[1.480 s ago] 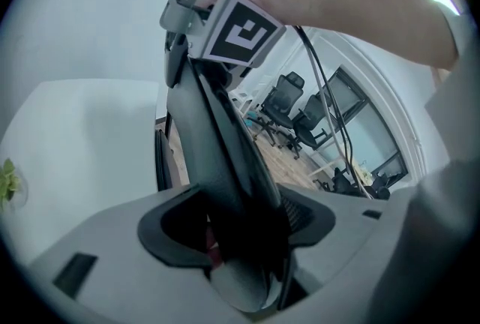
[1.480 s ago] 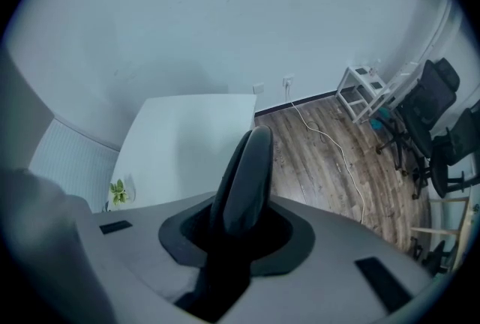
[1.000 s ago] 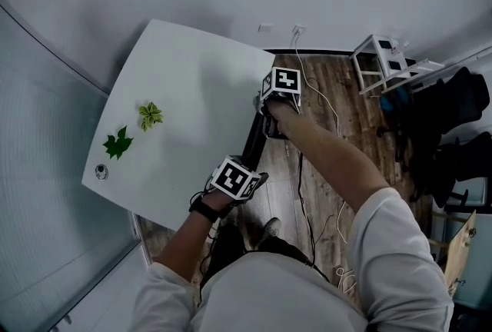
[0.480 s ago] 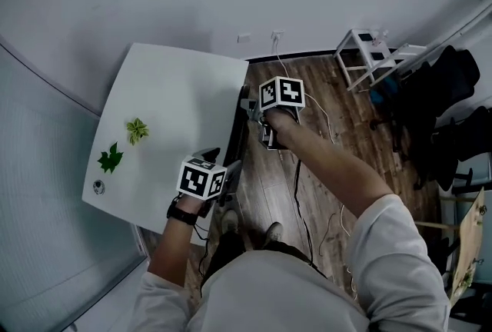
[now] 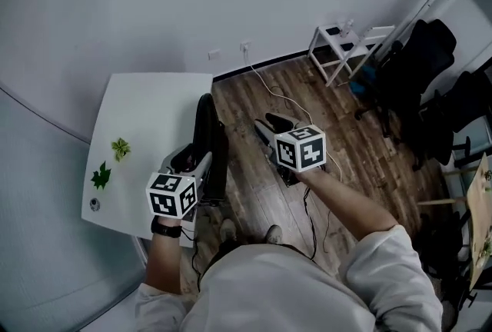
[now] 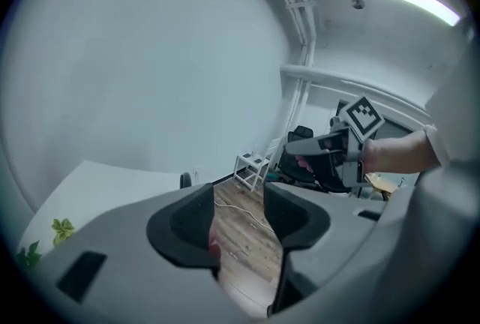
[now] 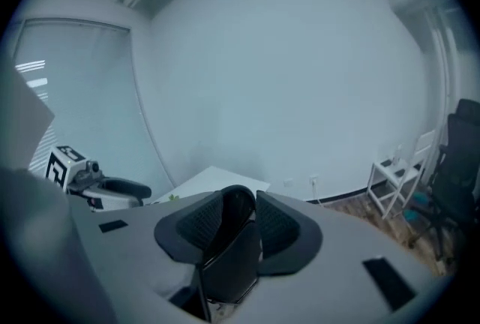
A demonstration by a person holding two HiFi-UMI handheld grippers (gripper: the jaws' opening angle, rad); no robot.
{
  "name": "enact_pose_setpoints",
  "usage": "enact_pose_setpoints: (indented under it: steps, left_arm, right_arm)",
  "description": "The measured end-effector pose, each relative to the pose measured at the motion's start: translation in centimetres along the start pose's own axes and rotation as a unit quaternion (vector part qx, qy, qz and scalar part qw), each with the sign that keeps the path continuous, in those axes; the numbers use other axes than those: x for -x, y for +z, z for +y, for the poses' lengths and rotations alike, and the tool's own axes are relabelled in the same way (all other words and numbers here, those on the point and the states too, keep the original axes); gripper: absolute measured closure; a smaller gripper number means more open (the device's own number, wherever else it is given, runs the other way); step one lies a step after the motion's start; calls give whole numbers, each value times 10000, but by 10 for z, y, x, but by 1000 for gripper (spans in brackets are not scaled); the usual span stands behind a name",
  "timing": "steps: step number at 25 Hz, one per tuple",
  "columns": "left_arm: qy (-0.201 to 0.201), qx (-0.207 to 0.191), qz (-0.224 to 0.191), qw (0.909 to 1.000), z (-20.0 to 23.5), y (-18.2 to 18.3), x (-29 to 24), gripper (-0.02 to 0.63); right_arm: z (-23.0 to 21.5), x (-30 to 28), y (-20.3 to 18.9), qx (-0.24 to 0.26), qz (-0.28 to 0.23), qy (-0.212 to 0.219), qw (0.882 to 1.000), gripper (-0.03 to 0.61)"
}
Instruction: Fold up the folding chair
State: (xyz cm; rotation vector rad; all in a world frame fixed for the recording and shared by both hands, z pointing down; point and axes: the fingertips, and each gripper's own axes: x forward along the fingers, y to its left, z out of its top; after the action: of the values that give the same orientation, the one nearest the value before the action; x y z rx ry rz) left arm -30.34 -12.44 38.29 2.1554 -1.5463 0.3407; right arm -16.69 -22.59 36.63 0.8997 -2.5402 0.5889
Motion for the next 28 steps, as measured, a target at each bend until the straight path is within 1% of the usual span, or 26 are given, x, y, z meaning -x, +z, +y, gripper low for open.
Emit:
enact_pose_setpoints:
  steps: [2,4,6,8,11,14,16,17,18,19,21,24,28]
  left_arm:
    - [-58,-245,-231,9994,-24,13,3,416]
    - [-140,-603,-440,9971,-51,19,4,427]
    - [-225,-1014,-599,9928,-78,22,5,442]
    - [-315,-1281,-697,9888,-105,25,4,462]
    - [-469,-1319,-780,9871,-138,28,0,496]
    - [-609,-1263,-847,9865,-164,28,-4,533]
    - [-638,-1320,-906,9850,-179,29,-6,566]
    - [-633,-1351,-941,9843,-186,31,-7,579]
    - [-636,-1366,-973,9838,-193,32,-9,600]
    - [-659,-1362,-995,9835,-199,34,-10,604]
    - [-735,-1347,-1031,9828,-209,34,-11,606]
    - [-775,-1438,-1094,9805,-220,34,-12,607]
    - [-799,-1583,-1113,9778,-237,38,-12,607]
  right_arm:
    - [-8,42,-4,270,-360,-225,9987,444]
    - [-18,84,-11,526,-694,-516,9949,446]
    - [-31,126,-19,643,-989,-806,9897,455]
    - [-47,168,-26,666,-1206,-1104,9843,458]
    - [-67,222,-34,725,-1452,-1521,9750,499]
    - [-80,265,-48,852,-1607,-1821,9663,526]
    - [-87,289,-56,883,-1716,-2017,9602,557]
    - [-91,300,-60,860,-1765,-2086,9581,559]
    - [-96,310,-63,815,-1800,-2137,9567,560]
    - [-100,318,-67,764,-1822,-2179,9558,561]
    - [-107,329,-76,692,-1848,-2264,9538,561]
    - [-112,338,-85,654,-1882,-2349,9514,561]
    - [-117,344,-89,671,-1900,-2288,9524,563]
